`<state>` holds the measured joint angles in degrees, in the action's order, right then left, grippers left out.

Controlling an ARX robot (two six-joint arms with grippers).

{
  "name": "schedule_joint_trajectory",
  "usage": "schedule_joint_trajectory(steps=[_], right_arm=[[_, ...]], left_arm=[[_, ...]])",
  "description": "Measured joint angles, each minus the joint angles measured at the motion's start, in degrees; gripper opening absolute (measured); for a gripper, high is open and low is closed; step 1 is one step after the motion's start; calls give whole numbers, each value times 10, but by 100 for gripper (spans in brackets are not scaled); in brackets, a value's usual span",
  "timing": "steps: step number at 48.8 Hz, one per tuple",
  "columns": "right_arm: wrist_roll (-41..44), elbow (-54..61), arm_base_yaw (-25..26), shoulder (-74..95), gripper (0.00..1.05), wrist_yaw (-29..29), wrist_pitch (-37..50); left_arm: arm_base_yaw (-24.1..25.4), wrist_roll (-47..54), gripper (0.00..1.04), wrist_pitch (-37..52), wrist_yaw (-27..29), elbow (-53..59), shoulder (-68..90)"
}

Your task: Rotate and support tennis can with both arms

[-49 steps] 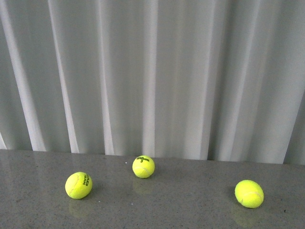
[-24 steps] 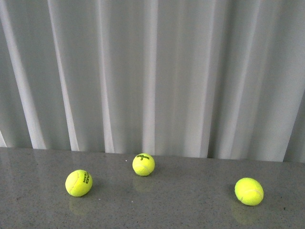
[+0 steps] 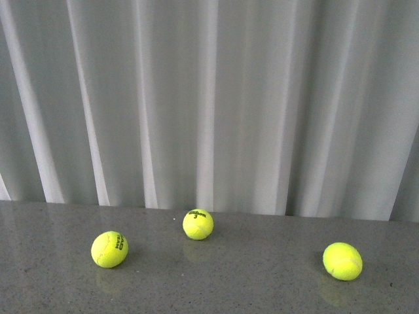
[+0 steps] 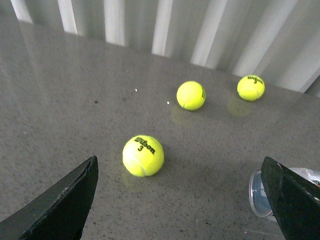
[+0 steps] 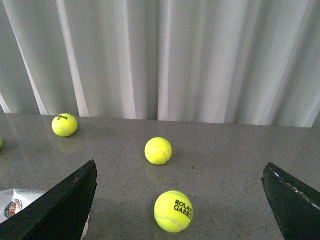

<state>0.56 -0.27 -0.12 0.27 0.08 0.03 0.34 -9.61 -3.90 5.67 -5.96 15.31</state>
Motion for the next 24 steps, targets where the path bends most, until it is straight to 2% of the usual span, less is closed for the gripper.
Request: schedule_joint_trajectory(steps=[6,9,12,19,24], right_arm=[[0,0,0,0,98,0,0],[0,0,0,0,98,0,0],[0,0,0,-1,98,0,0],[0,0,0,-1,98,0,0],[0,0,0,-1,98,0,0]], left_arm=[[35,-20,98,141,-95,-30,186],[43,-18,98,207,-163,-60,286],[47,-18,98,254,-200,-85,365],[48,-9,98,286,-320,-161,577],[47,-8,98,296,-371,-203,686]])
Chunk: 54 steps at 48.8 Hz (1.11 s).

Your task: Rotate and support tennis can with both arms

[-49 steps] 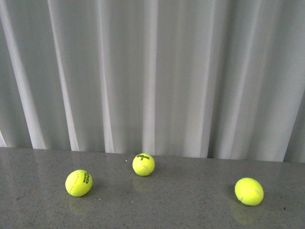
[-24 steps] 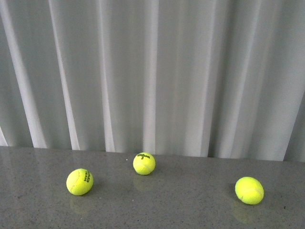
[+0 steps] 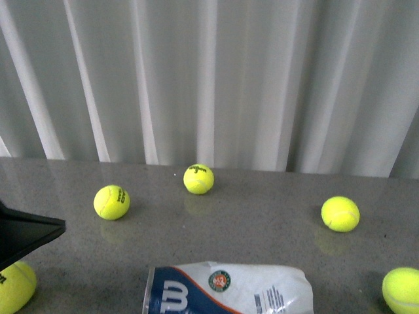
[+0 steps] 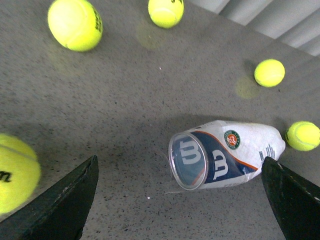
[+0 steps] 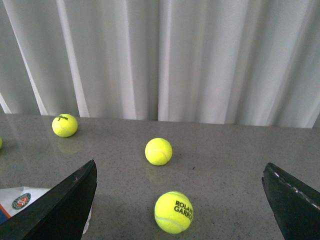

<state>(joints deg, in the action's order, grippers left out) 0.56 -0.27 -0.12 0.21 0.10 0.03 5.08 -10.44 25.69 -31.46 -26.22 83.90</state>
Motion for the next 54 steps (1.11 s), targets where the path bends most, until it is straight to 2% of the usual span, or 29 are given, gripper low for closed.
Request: schedule_joint_trajectory(steps=[8,18,31,54], right_arm=[[0,0,0,0,98,0,0],[0,0,0,0,98,0,0],[0,0,0,0,98,0,0],[0,0,0,0,98,0,0]], left_arm=[[-10,-23,98,39,-45,-67,139],[-39,-25,98,35,-70,-111,235],[-72,-24,98,54,-80,-115,269],[-137,-94,98,131,-92,-123,319]])
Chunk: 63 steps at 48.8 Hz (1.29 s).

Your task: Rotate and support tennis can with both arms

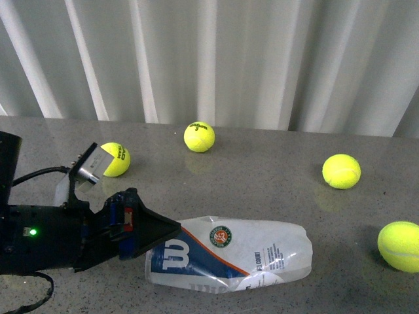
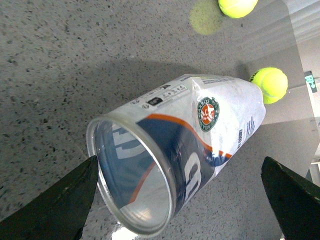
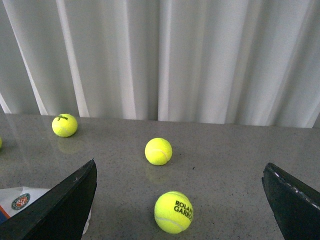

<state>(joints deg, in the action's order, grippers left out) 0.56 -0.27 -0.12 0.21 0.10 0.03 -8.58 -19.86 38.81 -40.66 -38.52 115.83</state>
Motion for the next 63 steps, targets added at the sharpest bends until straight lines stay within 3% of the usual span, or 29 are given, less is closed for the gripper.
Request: schedule_joint_trajectory(steps=[16,29,41,47,52,58,63], right_arm=[[0,0,0,0,98,0,0],[0,0,0,0,98,0,0],[0,0,0,0,98,0,0],[0,0,0,0,98,0,0],[0,0,0,0,98,0,0],[0,0,0,0,98,0,0],[0,0,0,0,98,0,0]], left_arm=[[-36,-76,98,41,-5,-30,50],[-50,-120,41,36,-20,-35,66],[-37,-106,4,-23,-48,-24,-5],[-26,-67,4,-100,-49,-30,-82],[-20,5,4,-227,-37,-59,-166],[-25,113,4,-365,6,-116,-229],[-42,227,4,-479,74,-177,-255]])
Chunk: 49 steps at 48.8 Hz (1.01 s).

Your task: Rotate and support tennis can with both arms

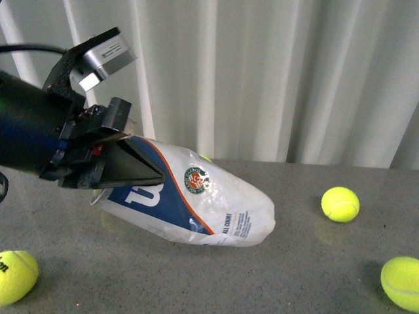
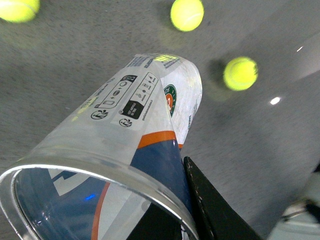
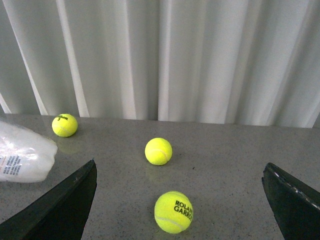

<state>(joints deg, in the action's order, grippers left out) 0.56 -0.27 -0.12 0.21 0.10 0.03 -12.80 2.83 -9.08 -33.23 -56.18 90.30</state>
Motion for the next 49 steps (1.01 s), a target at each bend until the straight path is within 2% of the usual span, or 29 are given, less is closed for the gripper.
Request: schedule_joint_trajectory(steps=[8,17,31,39,49], right_arm=[[0,0,0,0,98,0,0],[0,0,0,0,98,0,0],[0,0,0,0,98,0,0],[0,0,0,0,98,0,0],[0,0,0,0,98,0,0]], left_arm=[[-41,186,4,-144,124,-100,6],[-95,355,4,-240,241,-198,39],[-165,484,4,-332,302,-272,94],[-200,545,4,-338,368,-269,125],[-217,567,4,-342,387,-268,152]])
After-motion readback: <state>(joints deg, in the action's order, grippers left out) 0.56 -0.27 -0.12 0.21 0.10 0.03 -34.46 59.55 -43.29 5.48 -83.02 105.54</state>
